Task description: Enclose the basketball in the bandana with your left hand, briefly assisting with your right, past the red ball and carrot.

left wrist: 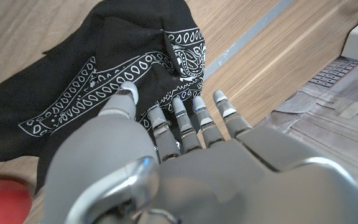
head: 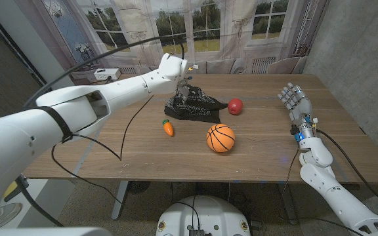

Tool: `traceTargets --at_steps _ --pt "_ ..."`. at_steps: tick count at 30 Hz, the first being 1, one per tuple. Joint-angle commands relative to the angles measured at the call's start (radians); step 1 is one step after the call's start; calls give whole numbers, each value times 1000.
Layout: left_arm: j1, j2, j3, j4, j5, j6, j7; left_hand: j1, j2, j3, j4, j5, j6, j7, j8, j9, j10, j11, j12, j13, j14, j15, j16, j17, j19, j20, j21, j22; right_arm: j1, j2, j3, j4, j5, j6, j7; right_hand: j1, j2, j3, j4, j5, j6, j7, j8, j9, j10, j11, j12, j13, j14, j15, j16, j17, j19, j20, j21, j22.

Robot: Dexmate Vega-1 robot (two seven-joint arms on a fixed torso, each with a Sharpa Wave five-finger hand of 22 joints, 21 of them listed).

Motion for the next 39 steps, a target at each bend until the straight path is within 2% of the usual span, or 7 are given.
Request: traceTargets --at_steps 1,3,6,11,15,27,39 --pt "19 -1 14 6 44 -14 39 49 8 3 -10 -6 80 18 48 19 27 -11 19 9 24 -25 11 6 21 -8 9 3 2 -3 -4 -2 -15 -5 -23 2 -4 6 0 5 12 2 -1 1 10 -6 3 4 12 -3 8 1 6 3 10 2" --pt "32 6 6 -10 54 -1 60 87 19 11 -14 -4 135 25 84 33 55 -27 35 14 42 -40 15 7 33 -14 13 3 3 -1 -5 -1 -8 -7 -14 2 -4 6 0 5 13 2 0 1 10 -6 2 4 13 -3 8 1 7 3 10 2" --pt "49 23 -9 -40 65 11 83 164 77 43 -10 11 229 53 148 60 93 -37 58 21 76 -54 26 13 54 -15 23 3 4 -4 -6 -4 -6 -13 -12 3 -3 6 -1 5 14 2 0 1 11 -6 3 4 16 -2 9 1 7 3 10 2" --pt "85 62 -39 -122 105 57 144 175 119 63 8 19 203 82 157 77 107 -29 68 24 92 -56 25 15 63 -13 29 4 0 -10 -8 -17 -18 -15 -27 4 -3 6 -1 5 14 2 -1 1 12 -6 2 5 15 -2 9 1 7 2 10 2" --pt "143 83 -67 -200 201 168 261 165 149 81 28 16 134 90 153 97 102 -23 67 27 95 -50 14 16 66 -11 33 5 -4 -15 -9 -26 -30 -14 -43 6 -1 7 -2 6 15 2 -1 1 12 -5 2 5 15 1 8 0 8 3 10 2" --pt "264 97 -165 -287 331 243 512 156 157 103 49 8 105 81 174 124 117 -36 73 30 113 -59 9 18 82 -14 45 6 -51 -52 -8 -89 -90 -30 -135 34 8 24 -20 8 17 -1 -1 0 13 -10 0 4 18 8 5 -5 5 9 8 2" --pt "351 42 -258 -288 389 263 832 146 146 116 57 3 110 69 209 150 136 -56 78 31 144 -82 4 14 99 -19 56 6 -142 -165 -17 -253 -299 -159 -384 80 8 47 -50 14 22 -6 0 0 19 -18 0 4 22 6 2 -11 5 10 6 1"
